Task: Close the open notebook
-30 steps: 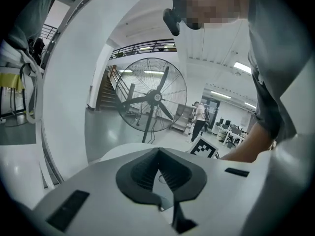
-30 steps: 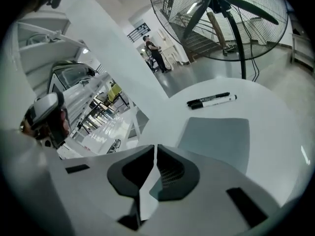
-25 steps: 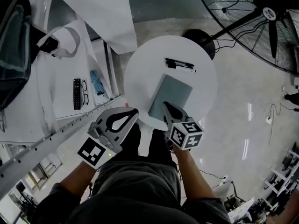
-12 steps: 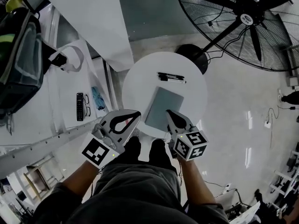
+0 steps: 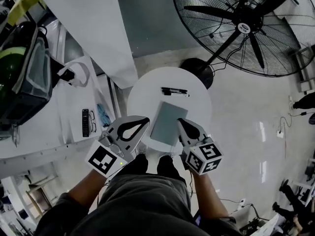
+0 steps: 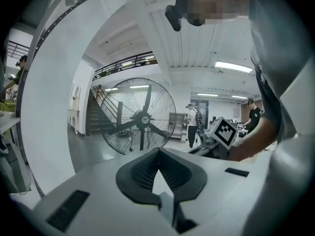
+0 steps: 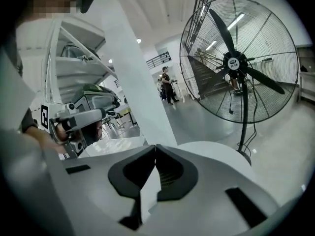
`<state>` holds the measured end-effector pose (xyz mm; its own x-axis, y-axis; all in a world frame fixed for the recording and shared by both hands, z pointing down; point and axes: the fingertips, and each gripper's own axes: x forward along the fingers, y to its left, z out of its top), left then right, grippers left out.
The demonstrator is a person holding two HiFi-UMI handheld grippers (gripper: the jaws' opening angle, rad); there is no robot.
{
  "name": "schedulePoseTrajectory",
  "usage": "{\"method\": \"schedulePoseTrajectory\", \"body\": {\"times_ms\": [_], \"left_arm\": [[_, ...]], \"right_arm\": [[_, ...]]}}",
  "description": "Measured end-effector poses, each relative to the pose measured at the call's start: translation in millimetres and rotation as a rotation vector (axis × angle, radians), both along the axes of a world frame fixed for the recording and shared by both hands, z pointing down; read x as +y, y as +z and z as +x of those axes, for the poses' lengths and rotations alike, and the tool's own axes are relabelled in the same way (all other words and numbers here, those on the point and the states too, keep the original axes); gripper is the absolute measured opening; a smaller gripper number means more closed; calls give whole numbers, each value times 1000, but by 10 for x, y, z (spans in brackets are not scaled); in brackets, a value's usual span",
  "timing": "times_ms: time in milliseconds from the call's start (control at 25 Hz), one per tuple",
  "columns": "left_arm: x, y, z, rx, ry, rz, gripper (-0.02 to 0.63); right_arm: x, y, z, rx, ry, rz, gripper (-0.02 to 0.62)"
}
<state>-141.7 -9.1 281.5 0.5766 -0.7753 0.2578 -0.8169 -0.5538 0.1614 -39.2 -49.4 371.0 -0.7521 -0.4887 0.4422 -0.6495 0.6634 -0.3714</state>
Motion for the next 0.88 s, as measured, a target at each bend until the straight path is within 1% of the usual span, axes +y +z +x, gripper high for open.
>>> {"method": "schedulePoseTrajectory", "body": {"times_ms": [360, 600, 880], "left_arm": [[-46, -268, 101, -11, 18, 60, 15], [-62, -403, 158, -12, 28, 91, 15], [-91, -501, 160, 0, 19, 110, 15]], "right_arm": [[-63, -422, 33, -52, 9, 60, 21], [-61, -618, 66, -67, 6, 94, 21], [-63, -772, 126, -74, 9, 122, 21]]}}
